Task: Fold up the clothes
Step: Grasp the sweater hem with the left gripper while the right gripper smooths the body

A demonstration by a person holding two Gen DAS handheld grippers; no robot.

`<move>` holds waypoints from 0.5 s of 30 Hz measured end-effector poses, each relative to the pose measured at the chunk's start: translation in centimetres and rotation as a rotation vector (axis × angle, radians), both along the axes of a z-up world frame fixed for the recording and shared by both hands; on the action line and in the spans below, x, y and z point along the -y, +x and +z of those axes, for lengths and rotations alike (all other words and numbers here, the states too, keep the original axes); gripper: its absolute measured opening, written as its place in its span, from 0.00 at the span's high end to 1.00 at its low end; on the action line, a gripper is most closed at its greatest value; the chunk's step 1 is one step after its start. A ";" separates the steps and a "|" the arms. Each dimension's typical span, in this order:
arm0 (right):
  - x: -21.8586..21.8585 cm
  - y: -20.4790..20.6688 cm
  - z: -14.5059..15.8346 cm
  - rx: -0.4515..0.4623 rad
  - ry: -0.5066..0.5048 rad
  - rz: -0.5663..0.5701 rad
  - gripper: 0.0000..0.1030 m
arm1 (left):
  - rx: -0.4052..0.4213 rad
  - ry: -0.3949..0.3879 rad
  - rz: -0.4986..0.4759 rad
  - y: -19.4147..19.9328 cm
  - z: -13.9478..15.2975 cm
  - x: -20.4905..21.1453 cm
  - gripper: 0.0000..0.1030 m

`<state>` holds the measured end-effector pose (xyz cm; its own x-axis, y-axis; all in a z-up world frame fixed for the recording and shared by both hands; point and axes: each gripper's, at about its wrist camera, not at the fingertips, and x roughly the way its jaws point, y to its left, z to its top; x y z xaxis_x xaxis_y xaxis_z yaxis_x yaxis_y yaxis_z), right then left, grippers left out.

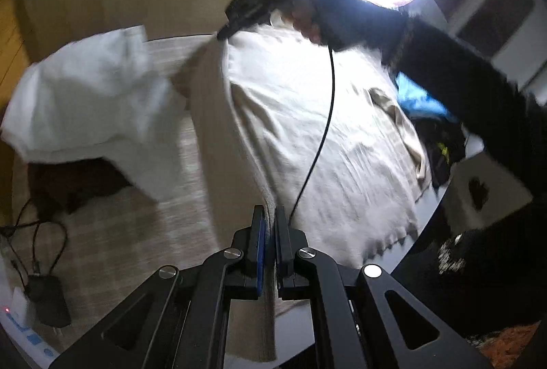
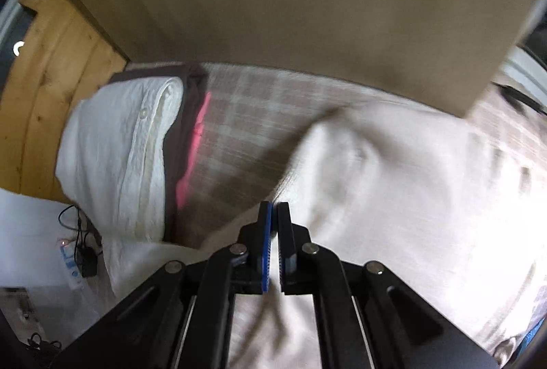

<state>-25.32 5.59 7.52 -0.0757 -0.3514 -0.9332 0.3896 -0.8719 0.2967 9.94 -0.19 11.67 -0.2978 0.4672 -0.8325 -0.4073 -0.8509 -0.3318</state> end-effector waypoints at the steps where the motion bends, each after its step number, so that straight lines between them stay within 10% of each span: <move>1: -1.5 0.4 0.5 -0.011 -0.012 -0.004 0.97 | 0.001 -0.010 -0.017 0.2 -0.2 -1.6 0.96; 8: -11.2 2.3 -3.8 0.038 0.194 -0.031 0.86 | 0.194 -0.052 0.017 4.5 -5.7 -8.2 0.84; 15: -15.3 9.5 2.7 0.034 -0.058 0.167 0.86 | 0.212 0.029 0.356 10.4 -4.3 -4.4 0.83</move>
